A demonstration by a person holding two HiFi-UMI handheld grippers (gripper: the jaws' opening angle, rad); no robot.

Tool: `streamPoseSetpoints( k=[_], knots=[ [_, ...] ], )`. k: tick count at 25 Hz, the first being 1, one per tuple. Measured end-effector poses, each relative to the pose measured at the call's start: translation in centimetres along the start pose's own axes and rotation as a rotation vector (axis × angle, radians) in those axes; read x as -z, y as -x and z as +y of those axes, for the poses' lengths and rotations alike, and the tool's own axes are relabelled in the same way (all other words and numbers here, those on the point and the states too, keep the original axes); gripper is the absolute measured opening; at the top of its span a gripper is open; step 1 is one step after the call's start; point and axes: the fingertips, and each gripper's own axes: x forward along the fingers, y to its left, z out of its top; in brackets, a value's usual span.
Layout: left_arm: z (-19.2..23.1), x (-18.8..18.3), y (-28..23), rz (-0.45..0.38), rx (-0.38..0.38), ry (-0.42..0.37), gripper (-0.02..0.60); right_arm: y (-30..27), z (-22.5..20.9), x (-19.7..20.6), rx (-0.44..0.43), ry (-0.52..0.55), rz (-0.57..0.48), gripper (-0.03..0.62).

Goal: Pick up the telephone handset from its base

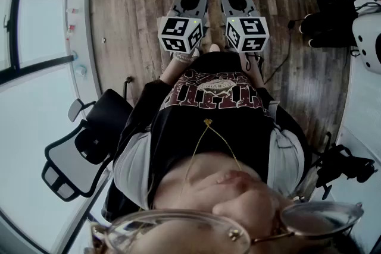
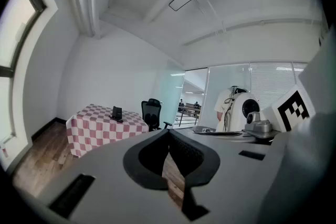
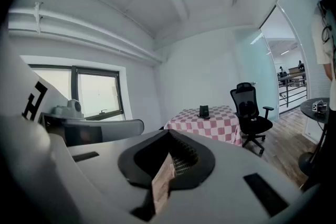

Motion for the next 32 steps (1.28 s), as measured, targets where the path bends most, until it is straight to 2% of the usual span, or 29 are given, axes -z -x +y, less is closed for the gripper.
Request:
streamPoseSetpoints(
  k=[9,18,26,32],
  knots=[
    [-0.5,0.2,-0.4,0.007,-0.006,0.005,0.011,0.3,-0.4,-0.1,-0.02,-0.018,-0.007,0.017],
    [-1.9,0.8,-2.4,0.02,-0.008,0.007,0.011,0.7,-2.8,-0.2,-0.05,-0.04,-0.016,0.017],
    [-2.7,0.6,-3.6,0.007,-0.05,0.006,0.011,0.6,-4.4,0.1,-0.093,-0.029,0.008,0.017],
    [-2.3,0.6,-4.3,0.004,-0.055,0.022,0.011,-0.1,-4.7,0.2,-0.109,-0.064,0.017,0.017]
  ],
)
